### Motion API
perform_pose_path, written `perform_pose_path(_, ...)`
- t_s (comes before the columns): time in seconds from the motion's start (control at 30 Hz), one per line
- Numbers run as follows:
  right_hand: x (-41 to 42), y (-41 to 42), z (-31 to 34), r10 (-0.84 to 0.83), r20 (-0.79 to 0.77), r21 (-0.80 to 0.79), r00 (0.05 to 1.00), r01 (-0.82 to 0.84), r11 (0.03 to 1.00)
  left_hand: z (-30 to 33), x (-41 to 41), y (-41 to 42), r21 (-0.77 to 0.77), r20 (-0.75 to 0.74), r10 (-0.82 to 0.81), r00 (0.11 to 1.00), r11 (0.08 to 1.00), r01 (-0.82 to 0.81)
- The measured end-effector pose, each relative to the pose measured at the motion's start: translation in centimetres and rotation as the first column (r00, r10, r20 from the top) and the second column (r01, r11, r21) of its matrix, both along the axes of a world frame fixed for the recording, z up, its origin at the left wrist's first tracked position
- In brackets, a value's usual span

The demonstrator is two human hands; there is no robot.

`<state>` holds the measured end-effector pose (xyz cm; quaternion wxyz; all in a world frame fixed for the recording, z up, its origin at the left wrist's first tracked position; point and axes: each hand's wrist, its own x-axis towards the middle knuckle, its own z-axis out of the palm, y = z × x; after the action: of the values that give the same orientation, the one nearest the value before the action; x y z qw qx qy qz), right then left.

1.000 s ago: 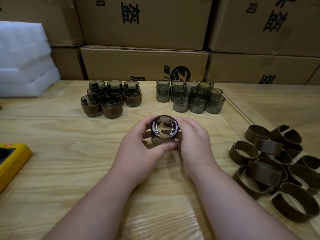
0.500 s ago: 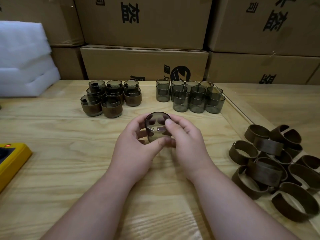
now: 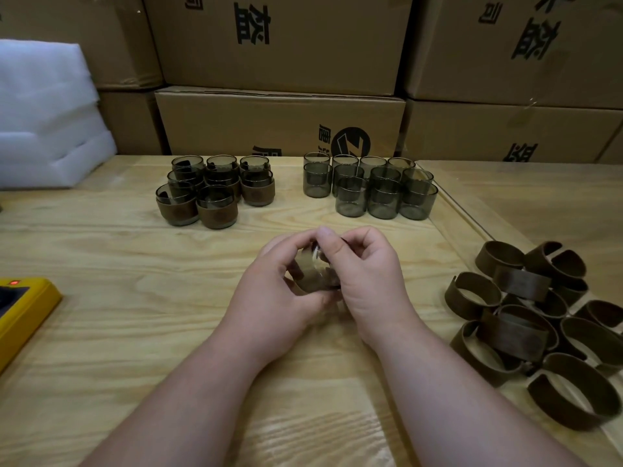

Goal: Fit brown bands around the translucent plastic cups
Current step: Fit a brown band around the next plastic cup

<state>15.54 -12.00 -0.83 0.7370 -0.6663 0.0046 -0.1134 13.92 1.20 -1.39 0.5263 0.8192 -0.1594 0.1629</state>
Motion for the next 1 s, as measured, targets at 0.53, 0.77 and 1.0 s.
perform_pose_path(0.53, 0.1, -0.6, 0.2, -0.137, -0.045, -0.233, 0.989, 0.123, 0.965, -0.1, -0.1, 0.2, 0.153, -0.013, -0.089, 0.996, 0.984, 0.090)
perform_pose_path(0.77, -0.3, -0.9, 0.4, -0.351, 0.079, -0.346, 0.933, 0.356, 0.868, -0.2, -0.2, 0.1, 0.154, -0.083, -0.070, 0.994, 0.985, 0.082)
perform_pose_path(1.0, -1.0, -1.2, 1.5, -0.484, 0.236, -0.713, 0.843, 0.488, 0.503, -0.9, 0.3, 0.1, 0.145, -0.227, -0.060, 0.972, 0.985, 0.095)
